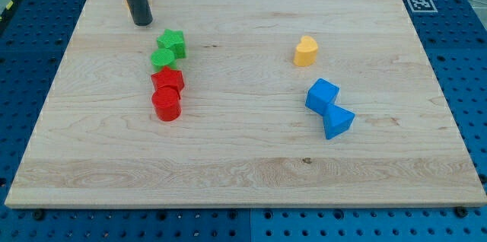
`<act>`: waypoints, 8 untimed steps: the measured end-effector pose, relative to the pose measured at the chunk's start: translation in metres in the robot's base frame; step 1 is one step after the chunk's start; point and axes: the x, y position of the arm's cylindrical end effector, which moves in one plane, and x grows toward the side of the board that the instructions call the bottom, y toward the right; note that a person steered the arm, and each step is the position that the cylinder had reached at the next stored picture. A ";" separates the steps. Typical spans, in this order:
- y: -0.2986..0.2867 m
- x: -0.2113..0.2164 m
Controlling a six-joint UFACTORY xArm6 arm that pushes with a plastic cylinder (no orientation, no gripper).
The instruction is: Move your arm to the center of the board
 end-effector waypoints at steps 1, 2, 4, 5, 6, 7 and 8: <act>0.000 0.000; 0.017 0.000; 0.129 0.032; 0.139 0.052; 0.139 0.052; 0.140 0.058; 0.150 0.078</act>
